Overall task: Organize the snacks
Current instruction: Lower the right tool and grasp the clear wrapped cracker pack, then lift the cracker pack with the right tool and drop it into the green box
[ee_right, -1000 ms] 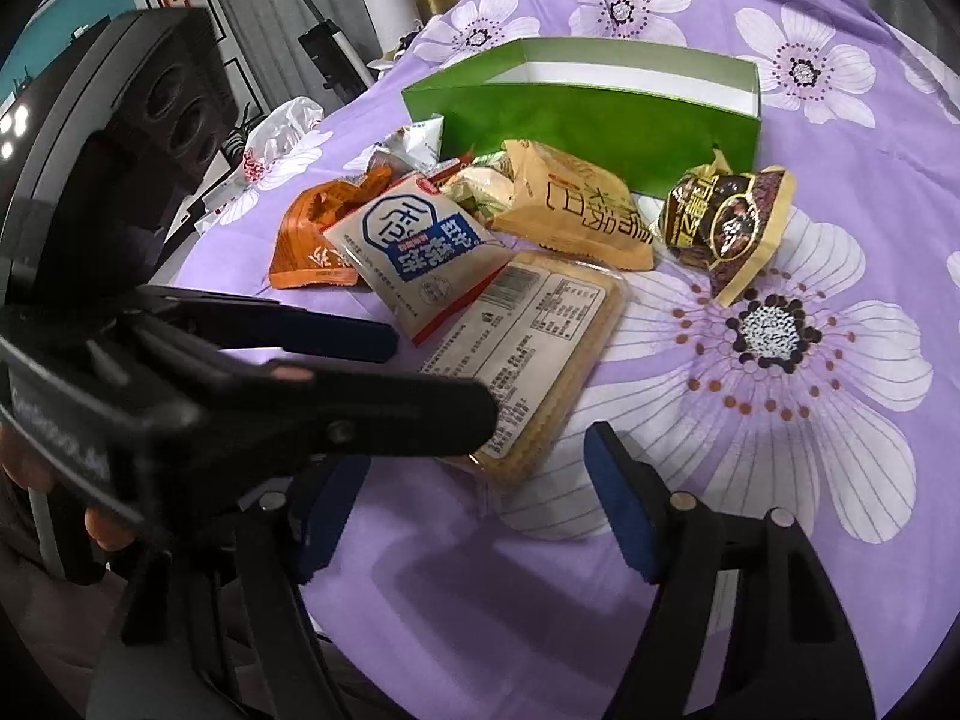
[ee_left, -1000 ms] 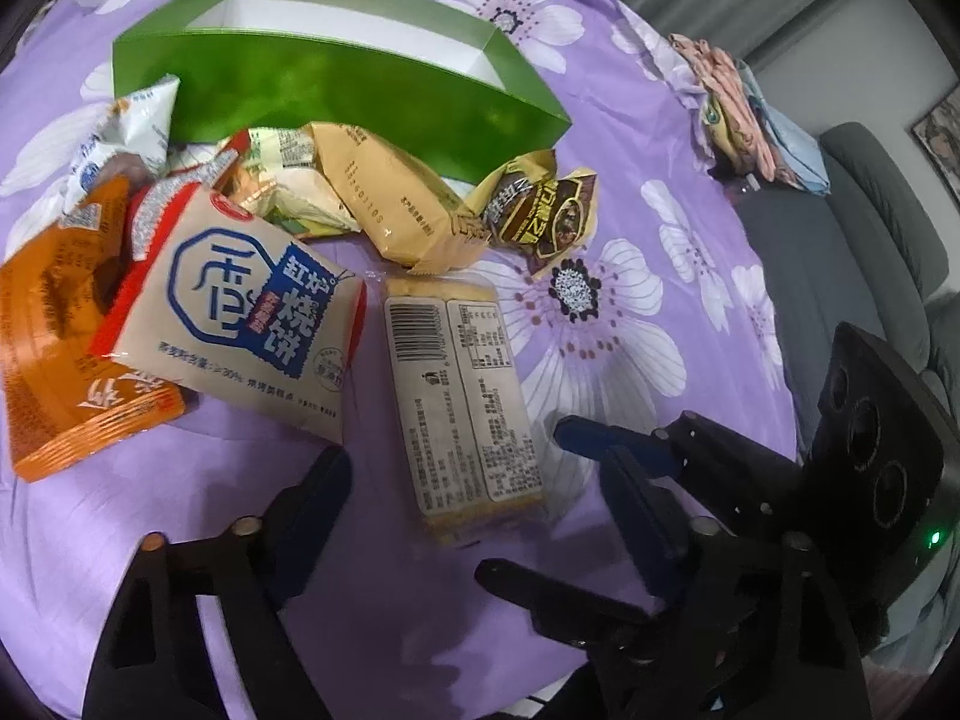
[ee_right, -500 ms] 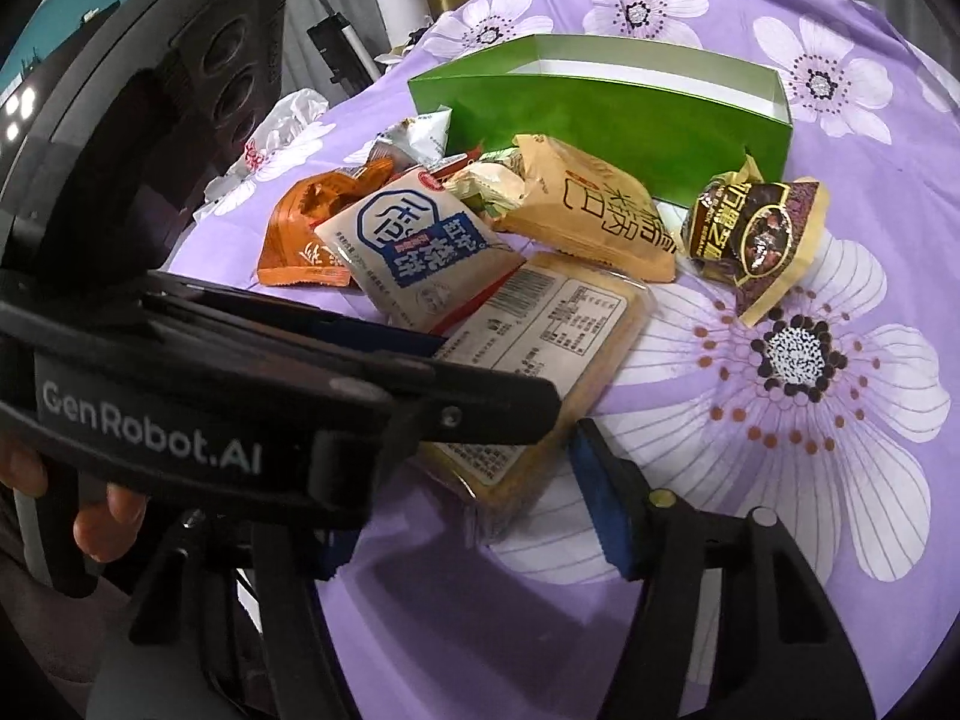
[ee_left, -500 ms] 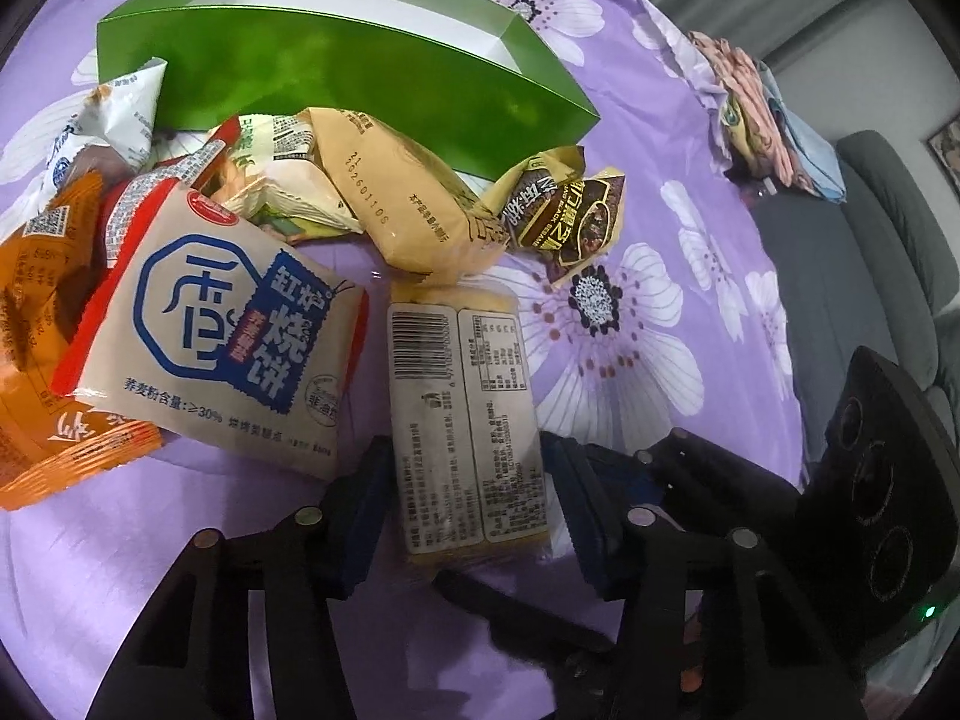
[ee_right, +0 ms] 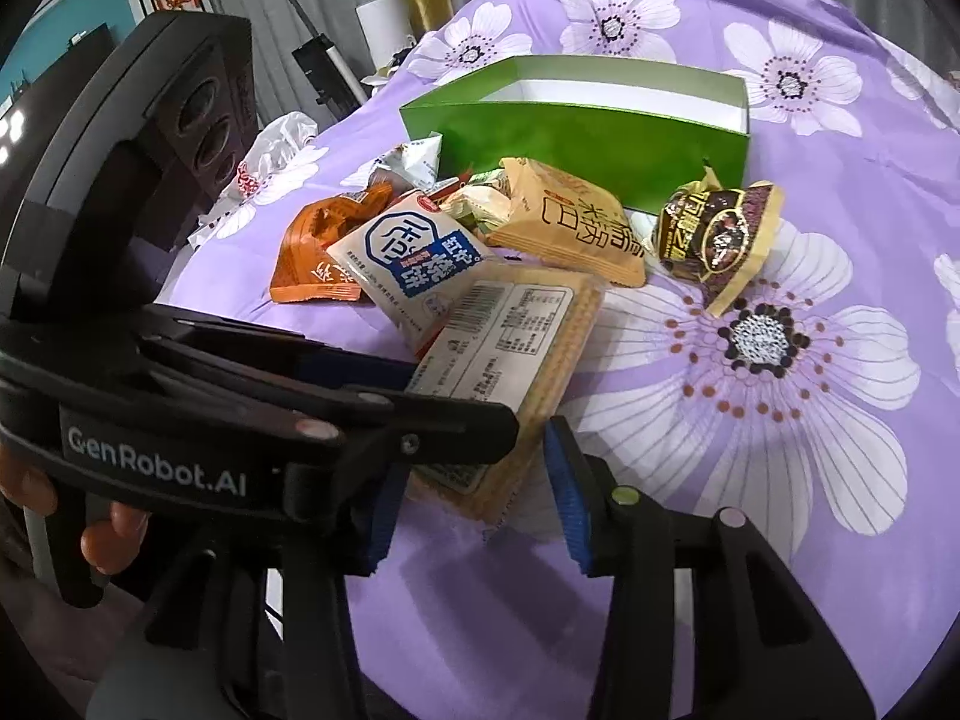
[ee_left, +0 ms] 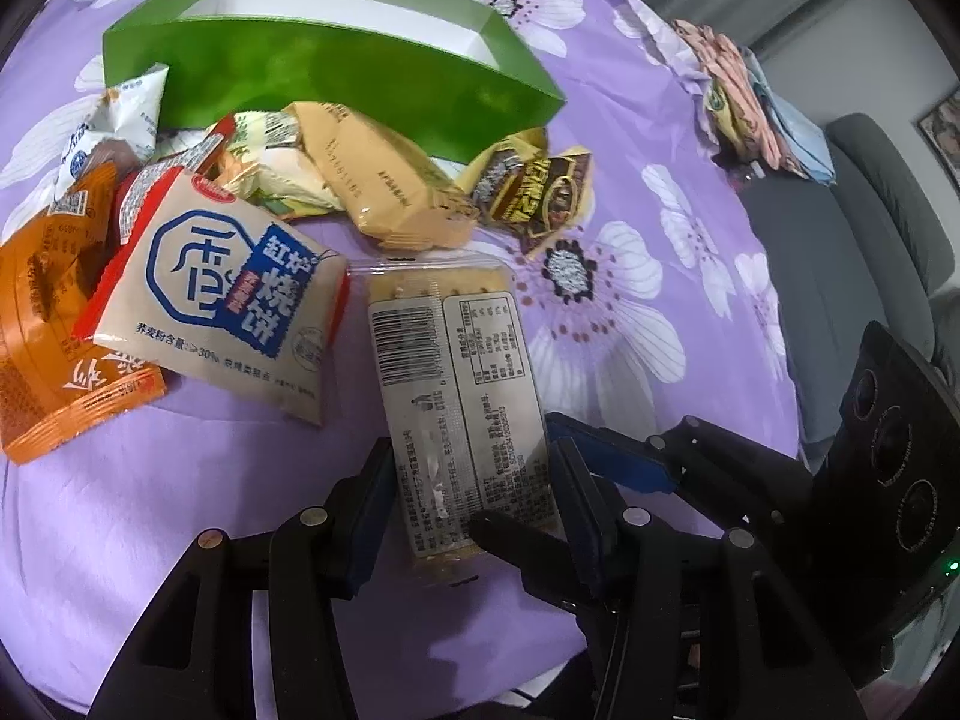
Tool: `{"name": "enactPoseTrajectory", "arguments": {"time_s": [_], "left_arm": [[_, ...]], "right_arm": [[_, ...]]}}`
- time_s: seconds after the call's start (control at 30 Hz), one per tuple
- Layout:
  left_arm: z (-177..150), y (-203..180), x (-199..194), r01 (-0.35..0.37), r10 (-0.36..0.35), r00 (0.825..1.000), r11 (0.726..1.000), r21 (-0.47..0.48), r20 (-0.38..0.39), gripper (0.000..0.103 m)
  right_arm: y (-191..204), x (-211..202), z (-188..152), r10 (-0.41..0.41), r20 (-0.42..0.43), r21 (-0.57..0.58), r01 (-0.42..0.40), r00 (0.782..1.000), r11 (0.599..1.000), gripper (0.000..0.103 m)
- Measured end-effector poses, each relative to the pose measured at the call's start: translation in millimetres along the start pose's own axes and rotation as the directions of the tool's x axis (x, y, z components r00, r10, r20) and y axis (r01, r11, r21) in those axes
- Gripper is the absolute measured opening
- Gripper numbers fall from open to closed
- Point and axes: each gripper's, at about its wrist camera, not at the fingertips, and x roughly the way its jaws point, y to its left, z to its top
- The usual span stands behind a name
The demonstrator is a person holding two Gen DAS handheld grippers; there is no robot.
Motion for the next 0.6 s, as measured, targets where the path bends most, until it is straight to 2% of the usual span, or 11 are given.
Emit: {"name": "enactPoseTrajectory", "arguments": {"time_s": [0.27,0.6], "left_arm": [[6.7,-17.2,-14.9,0.008,-0.01,0.999,0.999,0.034,0.046,0.052],[32.9,-19.0,-39.7,-0.008,0.001,0.991,0.999,0.05,0.132,0.052]], "right_arm": [[2.5,-23.2,6.5,-0.038,0.058,-0.022,0.039,0.998,0.999,0.046],[9.2,-32.6,43.4,-0.039,0.142,-0.071,0.049,0.989,0.996,0.046]]}}
